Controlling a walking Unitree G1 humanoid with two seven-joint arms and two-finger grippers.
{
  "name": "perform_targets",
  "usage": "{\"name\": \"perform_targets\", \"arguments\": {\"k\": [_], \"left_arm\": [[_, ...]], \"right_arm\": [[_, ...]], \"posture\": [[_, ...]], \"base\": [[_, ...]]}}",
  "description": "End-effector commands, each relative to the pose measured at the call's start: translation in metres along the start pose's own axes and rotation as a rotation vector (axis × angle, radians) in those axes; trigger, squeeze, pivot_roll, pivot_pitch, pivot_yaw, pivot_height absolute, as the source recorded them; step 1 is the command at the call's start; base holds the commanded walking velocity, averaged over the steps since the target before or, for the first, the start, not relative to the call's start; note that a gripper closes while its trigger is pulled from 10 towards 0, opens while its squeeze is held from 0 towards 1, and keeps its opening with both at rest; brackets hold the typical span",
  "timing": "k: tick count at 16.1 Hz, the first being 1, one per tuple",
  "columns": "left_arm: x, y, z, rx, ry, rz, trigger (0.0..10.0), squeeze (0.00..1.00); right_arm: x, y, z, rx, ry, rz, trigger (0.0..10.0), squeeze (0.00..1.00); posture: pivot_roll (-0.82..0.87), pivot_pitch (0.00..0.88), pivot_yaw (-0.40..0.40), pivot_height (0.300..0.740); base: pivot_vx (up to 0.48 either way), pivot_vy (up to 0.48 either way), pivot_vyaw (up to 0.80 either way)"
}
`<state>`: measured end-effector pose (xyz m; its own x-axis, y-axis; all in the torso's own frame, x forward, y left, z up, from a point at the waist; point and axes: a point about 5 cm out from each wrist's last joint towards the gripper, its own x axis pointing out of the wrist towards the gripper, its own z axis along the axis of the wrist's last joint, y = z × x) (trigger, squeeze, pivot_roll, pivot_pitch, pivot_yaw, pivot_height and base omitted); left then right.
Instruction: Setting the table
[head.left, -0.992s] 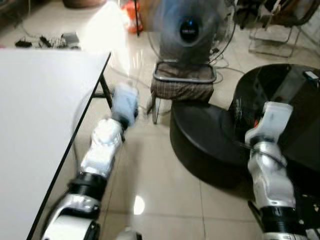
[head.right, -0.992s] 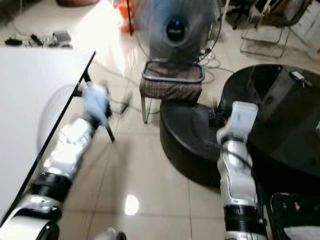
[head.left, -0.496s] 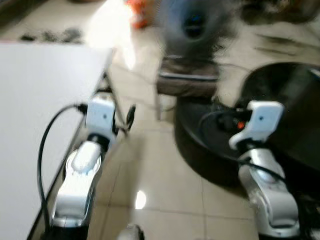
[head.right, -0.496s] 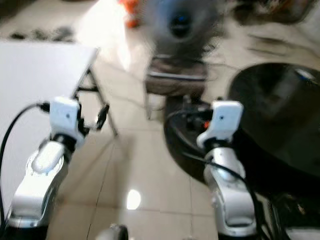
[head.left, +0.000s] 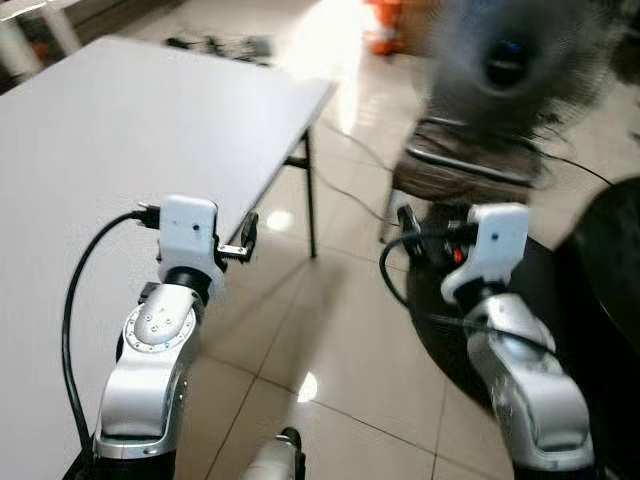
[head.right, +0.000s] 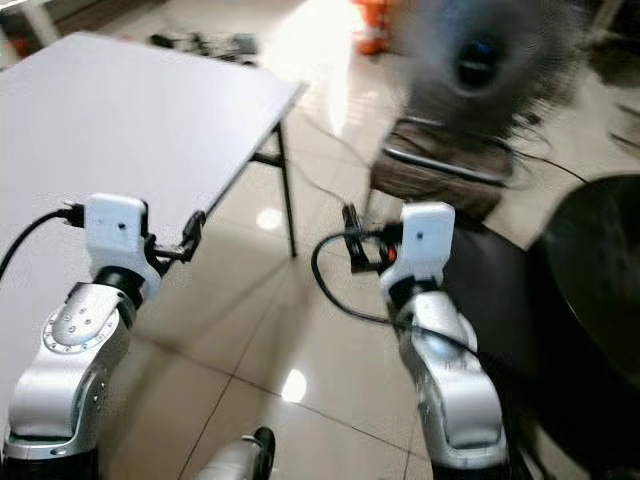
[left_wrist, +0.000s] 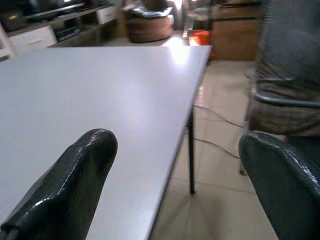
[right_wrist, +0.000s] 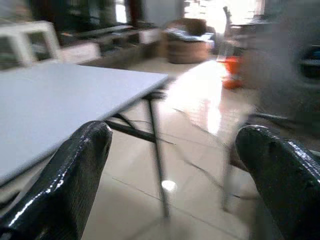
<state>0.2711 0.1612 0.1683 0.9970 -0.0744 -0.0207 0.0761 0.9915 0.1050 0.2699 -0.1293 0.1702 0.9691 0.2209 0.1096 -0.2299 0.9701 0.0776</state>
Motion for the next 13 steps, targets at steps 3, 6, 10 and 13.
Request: {"name": "perform_targets", "arguments": {"k": [3, 6, 10, 13], "left_arm": [[0.001, -0.001, 0.009, 0.007, -0.025, -0.028, 10.0, 1.00], [0.000, -0.006, 0.006, -0.010, -0.002, -0.018, 10.0, 0.00], [0.002, 0.012, 0.004, 0.021, 0.004, 0.135, 10.0, 0.00], [0.007, 0.014, 0.013, 0.094, -0.070, 0.225, 10.0, 0.00]], "right_arm": [[0.007, 0.011, 0.007, 0.015, -0.009, 0.080, 10.0, 1.00], [0.010, 0.013, 0.005, 0.042, -0.003, 0.091, 10.0, 1.00], [0.012, 0.027, 0.004, 0.109, 0.000, 0.151, 10.0, 1.00], [0.008, 0.021, 0.000, 0.133, 0.015, 0.126, 10.0, 1.00]], "posture": [[0.01, 0.068, 0.006, 0.740], [0.04, 0.065, -0.005, 0.740], [0.06, 0.072, 0.005, 0.740], [0.06, 0.076, 0.007, 0.740]], "base": [[0.000, 0.000, 0.79], [0.000, 0.000, 0.79], [0.000, 0.000, 0.79], [0.000, 0.000, 0.79]]}}
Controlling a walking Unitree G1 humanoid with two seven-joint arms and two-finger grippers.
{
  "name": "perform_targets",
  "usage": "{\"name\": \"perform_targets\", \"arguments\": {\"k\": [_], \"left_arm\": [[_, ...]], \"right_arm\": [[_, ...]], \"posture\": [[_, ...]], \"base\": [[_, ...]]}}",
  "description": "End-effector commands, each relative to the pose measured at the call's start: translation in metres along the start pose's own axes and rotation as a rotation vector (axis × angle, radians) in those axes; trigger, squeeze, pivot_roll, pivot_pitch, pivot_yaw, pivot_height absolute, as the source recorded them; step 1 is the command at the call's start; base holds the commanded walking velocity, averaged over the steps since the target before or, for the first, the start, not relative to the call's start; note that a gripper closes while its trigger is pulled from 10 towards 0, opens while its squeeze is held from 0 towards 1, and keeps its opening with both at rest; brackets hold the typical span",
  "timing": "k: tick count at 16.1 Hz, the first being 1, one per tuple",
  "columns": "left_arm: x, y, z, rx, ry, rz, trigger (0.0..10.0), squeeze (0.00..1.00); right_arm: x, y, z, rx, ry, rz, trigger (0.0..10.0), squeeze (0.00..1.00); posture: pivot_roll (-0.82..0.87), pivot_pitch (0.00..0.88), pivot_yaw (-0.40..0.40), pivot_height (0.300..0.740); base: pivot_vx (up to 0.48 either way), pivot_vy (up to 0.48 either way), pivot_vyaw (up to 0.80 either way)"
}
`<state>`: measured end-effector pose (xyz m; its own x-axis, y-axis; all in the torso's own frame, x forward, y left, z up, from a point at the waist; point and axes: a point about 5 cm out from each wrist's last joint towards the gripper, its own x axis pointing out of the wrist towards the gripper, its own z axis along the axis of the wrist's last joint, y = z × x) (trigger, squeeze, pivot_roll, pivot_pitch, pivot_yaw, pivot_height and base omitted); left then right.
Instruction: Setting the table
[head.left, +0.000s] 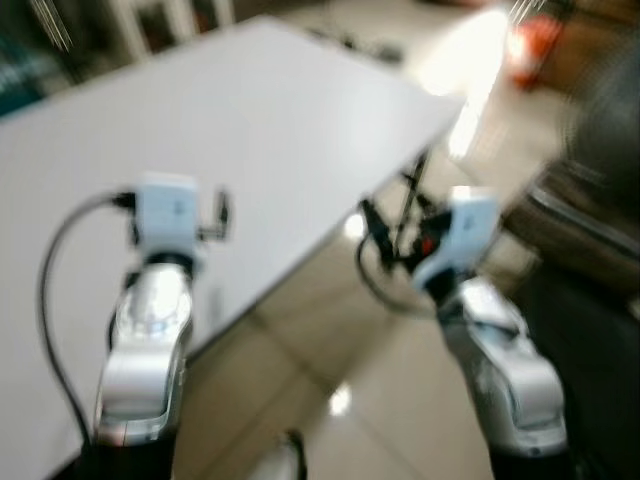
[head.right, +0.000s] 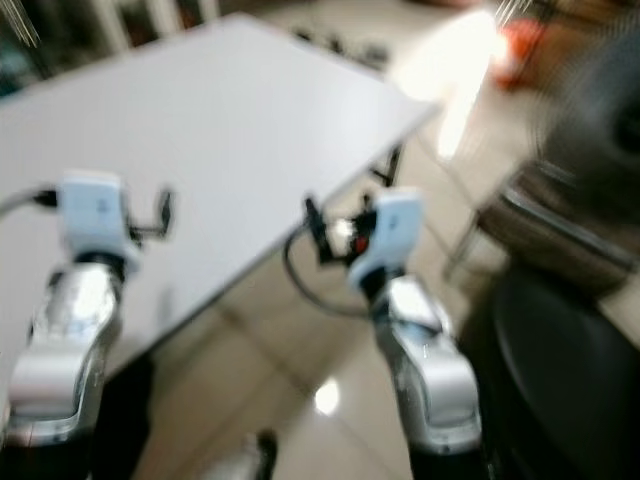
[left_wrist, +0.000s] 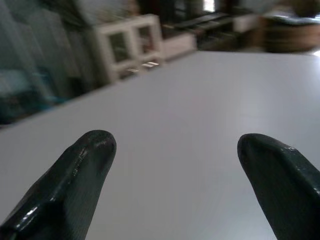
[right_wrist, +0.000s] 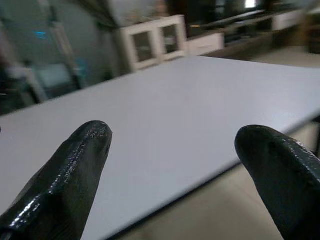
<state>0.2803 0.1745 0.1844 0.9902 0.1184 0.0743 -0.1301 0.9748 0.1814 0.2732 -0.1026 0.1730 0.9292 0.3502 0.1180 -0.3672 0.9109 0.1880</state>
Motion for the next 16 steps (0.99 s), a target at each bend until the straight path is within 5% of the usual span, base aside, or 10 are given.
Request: {"name": "perform_targets", "arguments": {"k": [1, 2, 5, 7, 8, 12, 14, 16], "left_arm": [[-0.003, -0.009, -0.004, -0.053, 0.039, -0.083, 10.0, 0.00], [-0.011, -0.023, -0.001, -0.152, 0.040, -0.279, 10.0, 0.00], [-0.017, -0.027, -0.003, -0.137, 0.005, -0.318, 10.0, 0.00], [-0.018, -0.027, -0.009, -0.018, 0.023, -0.335, 10.0, 0.00], [-0.022, -0.024, -0.018, 0.023, 0.052, -0.355, 10.0, 0.00], [-0.025, -0.021, -0.014, 0.032, 0.003, -0.324, 10.0, 0.00], [-0.031, -0.015, -0.016, 0.019, 0.014, -0.320, 10.0, 0.00], [-0.027, -0.010, -0.020, -0.023, 0.036, -0.260, 10.0, 0.00]], "right_arm": [[-0.003, -0.005, -0.001, 0.003, 0.007, -0.020, 10.0, 1.00], [-0.007, -0.007, -0.001, 0.007, 0.007, -0.045, 10.0, 1.00], [-0.015, -0.011, -0.004, 0.039, 0.013, -0.088, 10.0, 1.00], [-0.018, -0.013, -0.005, 0.068, 0.011, -0.104, 10.0, 1.00], [-0.022, -0.013, -0.006, 0.086, 0.005, -0.110, 10.0, 0.88], [-0.026, -0.015, -0.011, 0.062, 0.045, -0.050, 10.0, 0.84], [-0.030, -0.024, -0.017, 0.069, 0.065, -0.094, 10.0, 1.00], [-0.032, -0.027, -0.019, 0.105, 0.074, -0.118, 10.0, 1.00]], "posture": [[0.05, 0.073, 0.021, 0.740], [0.04, 0.062, 0.025, 0.740], [0.03, 0.061, 0.022, 0.740], [0.03, 0.065, 0.019, 0.740], [0.02, 0.062, 0.033, 0.740], [0.05, 0.059, -0.002, 0.740], [0.05, 0.058, -0.013, 0.740], [0.04, 0.057, -0.002, 0.740]], "base": [[0.000, 0.000, 0.79], [0.000, 0.000, 0.79], [0.000, 0.000, 0.79], [0.000, 0.000, 0.79], [0.000, 0.000, 0.79], [0.000, 0.000, 0.79], [0.000, 0.000, 0.79], [0.000, 0.000, 0.80]]}}
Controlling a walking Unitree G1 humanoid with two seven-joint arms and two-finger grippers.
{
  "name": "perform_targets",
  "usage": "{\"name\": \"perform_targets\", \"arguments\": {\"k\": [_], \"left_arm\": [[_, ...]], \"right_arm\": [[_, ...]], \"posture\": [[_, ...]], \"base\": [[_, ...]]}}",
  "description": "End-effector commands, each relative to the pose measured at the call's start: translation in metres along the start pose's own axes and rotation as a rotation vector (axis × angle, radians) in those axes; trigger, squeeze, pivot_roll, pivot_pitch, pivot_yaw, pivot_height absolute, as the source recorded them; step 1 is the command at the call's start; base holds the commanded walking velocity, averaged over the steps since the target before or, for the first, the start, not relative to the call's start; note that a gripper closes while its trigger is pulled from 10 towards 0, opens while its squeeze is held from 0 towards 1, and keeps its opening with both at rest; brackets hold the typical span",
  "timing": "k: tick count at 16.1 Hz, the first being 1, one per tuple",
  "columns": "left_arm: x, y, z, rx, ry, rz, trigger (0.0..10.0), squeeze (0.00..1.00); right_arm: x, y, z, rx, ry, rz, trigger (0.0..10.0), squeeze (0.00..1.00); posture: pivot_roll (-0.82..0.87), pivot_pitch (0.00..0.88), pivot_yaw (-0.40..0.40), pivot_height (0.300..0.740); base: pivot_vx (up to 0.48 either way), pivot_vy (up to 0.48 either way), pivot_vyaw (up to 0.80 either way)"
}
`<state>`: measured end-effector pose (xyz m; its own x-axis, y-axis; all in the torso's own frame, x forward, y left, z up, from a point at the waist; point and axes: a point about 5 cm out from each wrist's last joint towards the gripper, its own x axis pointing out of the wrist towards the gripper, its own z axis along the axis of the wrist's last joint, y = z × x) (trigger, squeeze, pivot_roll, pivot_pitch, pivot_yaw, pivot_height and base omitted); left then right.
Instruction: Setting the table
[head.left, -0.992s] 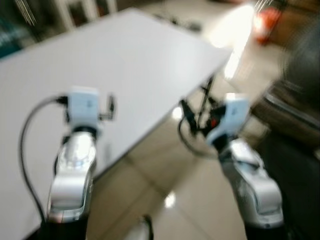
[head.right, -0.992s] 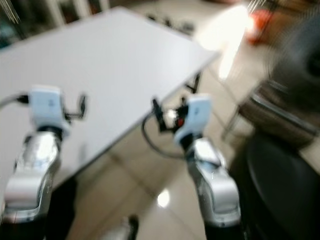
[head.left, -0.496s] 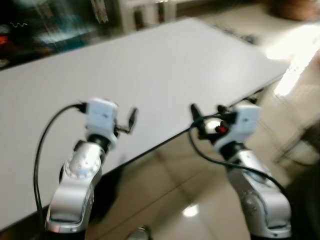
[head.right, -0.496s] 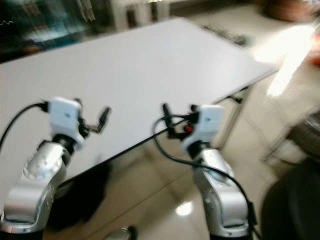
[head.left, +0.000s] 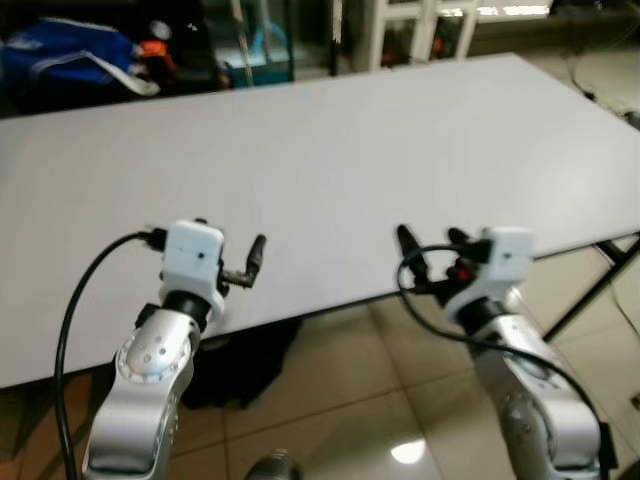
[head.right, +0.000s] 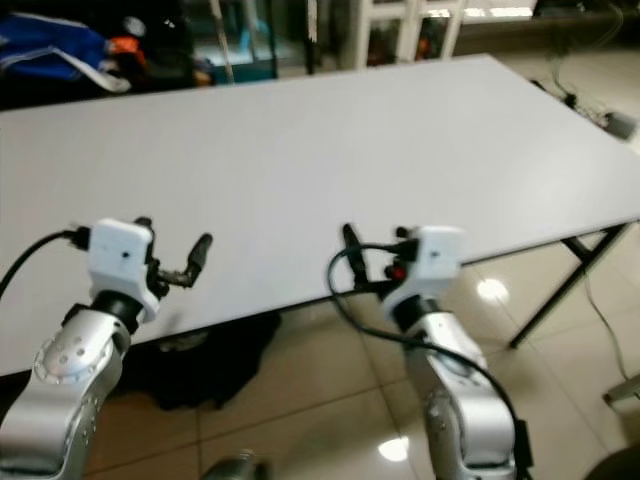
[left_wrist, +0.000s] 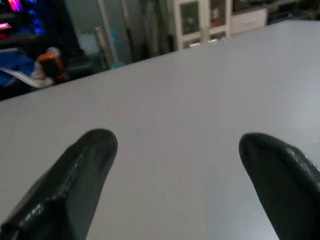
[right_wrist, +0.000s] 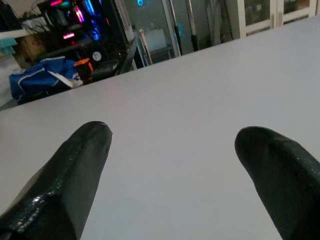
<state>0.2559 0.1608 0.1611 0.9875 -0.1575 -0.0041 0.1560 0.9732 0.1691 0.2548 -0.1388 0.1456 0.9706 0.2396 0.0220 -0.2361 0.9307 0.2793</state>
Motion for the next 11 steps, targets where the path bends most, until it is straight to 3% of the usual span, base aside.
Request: {"name": "perform_targets", "arguments": {"k": [1, 4, 6, 7, 8, 9, 11], "left_arm": [[0.001, 0.004, -0.001, 0.004, 0.010, 0.032, 10.0, 0.00], [0.004, 0.002, 0.003, 0.049, -0.006, 0.026, 10.0, 0.00], [0.006, 0.002, 0.011, 0.091, -0.034, 0.020, 10.0, 0.00], [0.007, 0.002, 0.012, 0.091, -0.041, 0.011, 10.0, 0.00], [0.007, 0.001, 0.013, 0.094, -0.044, 0.008, 10.0, 0.00], [0.007, 0.001, 0.012, 0.091, -0.043, 0.007, 10.0, 0.00], [0.007, -0.002, 0.012, 0.087, -0.042, 0.004, 10.0, 0.00]], "right_arm": [[0.001, 0.006, 0.000, 0.006, 0.003, 0.035, 10.0, 1.00], [0.001, 0.007, 0.003, 0.017, -0.031, 0.019, 10.0, 1.00], [0.000, 0.006, 0.000, 0.017, -0.020, 0.001, 10.0, 1.00], [0.001, 0.006, -0.002, -0.007, -0.004, 0.000, 10.0, 1.00], [0.002, 0.007, -0.002, -0.035, 0.011, 0.013, 10.0, 0.92], [0.002, 0.008, -0.001, -0.043, 0.004, 0.029, 10.0, 0.00], [0.001, 0.007, 0.002, -0.025, -0.009, 0.042, 10.0, 0.00]], "posture": [[0.04, 0.059, 0.004, 0.740], [0.04, 0.059, 0.011, 0.740], [0.04, 0.058, 0.010, 0.740], [0.04, 0.058, 0.010, 0.740], [0.03, 0.056, 0.014, 0.740], [0.04, 0.056, 0.012, 0.740], [0.04, 0.052, 0.003, 0.740]], "base": [[0.000, 0.000, 0.80], [0.000, 0.000, 0.80], [0.000, 0.480, 0.80], [0.000, 0.480, 0.00], [0.000, 0.480, 0.00], [0.000, 0.480, 0.00], [0.000, 0.480, 0.00]]}}
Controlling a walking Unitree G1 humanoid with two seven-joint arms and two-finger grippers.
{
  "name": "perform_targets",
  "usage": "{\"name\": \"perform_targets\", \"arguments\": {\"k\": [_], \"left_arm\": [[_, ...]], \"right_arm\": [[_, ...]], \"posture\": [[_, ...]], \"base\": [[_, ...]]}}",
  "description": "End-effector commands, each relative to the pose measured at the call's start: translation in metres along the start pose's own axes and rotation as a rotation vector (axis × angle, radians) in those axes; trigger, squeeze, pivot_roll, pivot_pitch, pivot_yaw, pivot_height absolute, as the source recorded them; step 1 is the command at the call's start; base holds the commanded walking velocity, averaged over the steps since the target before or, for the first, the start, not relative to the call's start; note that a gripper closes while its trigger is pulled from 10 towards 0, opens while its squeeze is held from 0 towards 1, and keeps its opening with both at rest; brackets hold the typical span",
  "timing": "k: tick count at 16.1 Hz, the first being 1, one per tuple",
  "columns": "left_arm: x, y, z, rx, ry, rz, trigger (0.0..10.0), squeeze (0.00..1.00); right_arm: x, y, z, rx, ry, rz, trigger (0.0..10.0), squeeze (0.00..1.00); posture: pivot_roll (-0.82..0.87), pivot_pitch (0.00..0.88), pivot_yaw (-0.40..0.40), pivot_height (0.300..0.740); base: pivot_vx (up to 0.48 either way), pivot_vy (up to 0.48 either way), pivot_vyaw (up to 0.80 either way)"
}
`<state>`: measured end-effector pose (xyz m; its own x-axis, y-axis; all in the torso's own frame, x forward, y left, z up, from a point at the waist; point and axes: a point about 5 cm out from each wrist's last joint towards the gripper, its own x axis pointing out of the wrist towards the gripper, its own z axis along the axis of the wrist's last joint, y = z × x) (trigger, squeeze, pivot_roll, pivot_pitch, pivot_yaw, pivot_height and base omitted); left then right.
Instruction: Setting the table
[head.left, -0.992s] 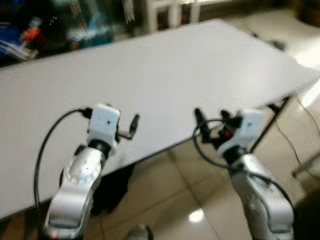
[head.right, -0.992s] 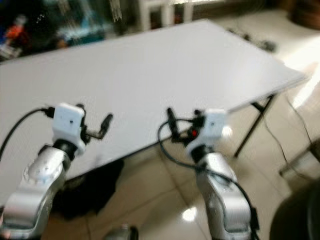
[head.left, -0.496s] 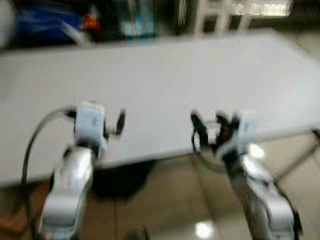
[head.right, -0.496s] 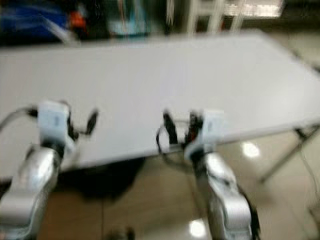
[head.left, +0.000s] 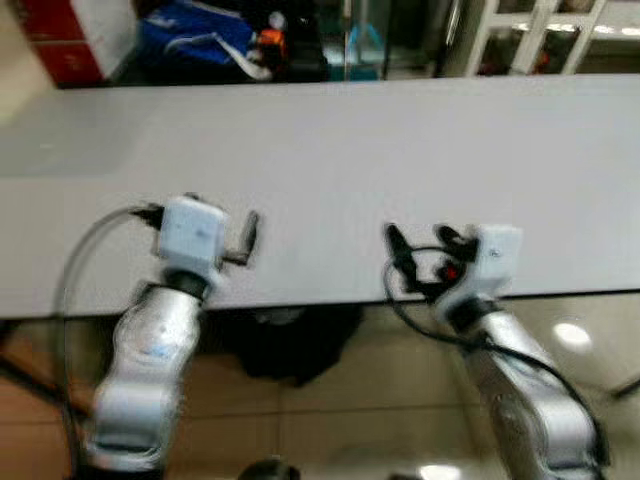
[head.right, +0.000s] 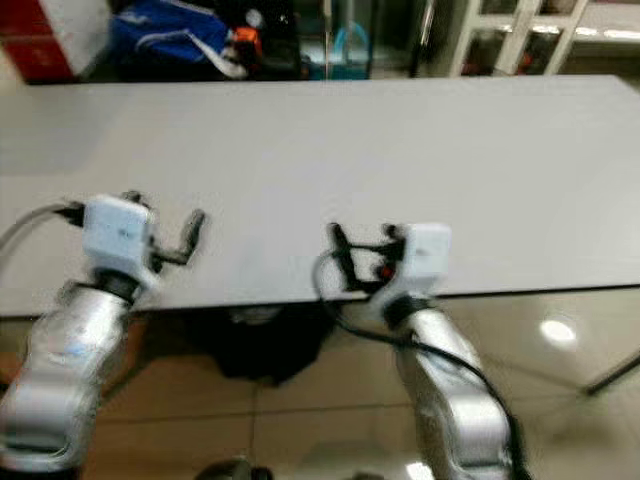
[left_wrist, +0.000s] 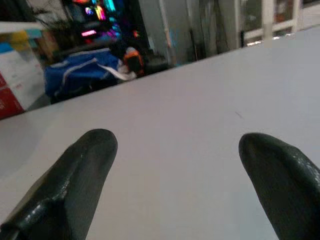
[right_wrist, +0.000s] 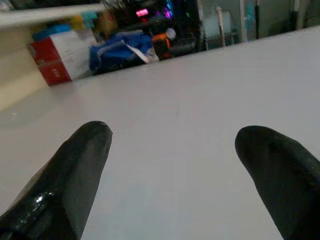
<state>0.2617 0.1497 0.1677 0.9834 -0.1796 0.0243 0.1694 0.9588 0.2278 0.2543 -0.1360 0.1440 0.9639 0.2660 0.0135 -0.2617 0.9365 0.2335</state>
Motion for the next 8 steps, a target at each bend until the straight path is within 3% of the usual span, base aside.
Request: {"name": "perform_targets", "arguments": {"k": [1, 3, 5, 6, 7, 8], "left_arm": [[-0.001, 0.008, 0.003, 0.030, -0.010, 0.022, 10.0, 0.00], [0.000, 0.011, 0.002, 0.032, -0.009, 0.036, 10.0, 0.00], [0.001, 0.012, 0.003, 0.030, -0.011, 0.040, 10.0, 0.00], [0.005, 0.011, 0.005, 0.031, -0.021, 0.044, 10.0, 0.00], [0.010, 0.010, 0.009, 0.029, -0.040, 0.047, 10.0, 0.00], [0.013, 0.009, 0.012, 0.026, -0.052, 0.047, 10.0, 0.00]], "right_arm": [[0.003, 0.010, 0.007, -0.034, -0.039, 0.056, 10.0, 0.00], [0.010, 0.011, 0.018, -0.200, -0.121, 0.010, 10.0, 0.00], [0.014, 0.003, 0.023, -0.267, -0.150, -0.076, 10.0, 0.00], [0.016, -0.006, 0.026, -0.212, -0.145, -0.135, 10.0, 0.00], [0.016, -0.008, 0.026, -0.096, -0.139, -0.097, 10.0, 0.00], [0.017, -0.003, 0.021, -0.067, -0.109, -0.039, 10.0, 0.00]], "posture": [[0.05, 0.046, -0.001, 0.740], [0.05, 0.033, -0.007, 0.740], [0.05, 0.030, -0.009, 0.740], [0.06, 0.021, -0.021, 0.740], [0.06, 0.019, -0.025, 0.740], [0.06, 0.018, -0.026, 0.740]], "base": [[0.000, 0.480, 0.00], [0.000, 0.480, 0.00], [0.000, 0.480, 0.00], [0.000, 0.480, 0.00], [0.000, 0.480, 0.00], [0.000, 0.480, 0.00]]}}
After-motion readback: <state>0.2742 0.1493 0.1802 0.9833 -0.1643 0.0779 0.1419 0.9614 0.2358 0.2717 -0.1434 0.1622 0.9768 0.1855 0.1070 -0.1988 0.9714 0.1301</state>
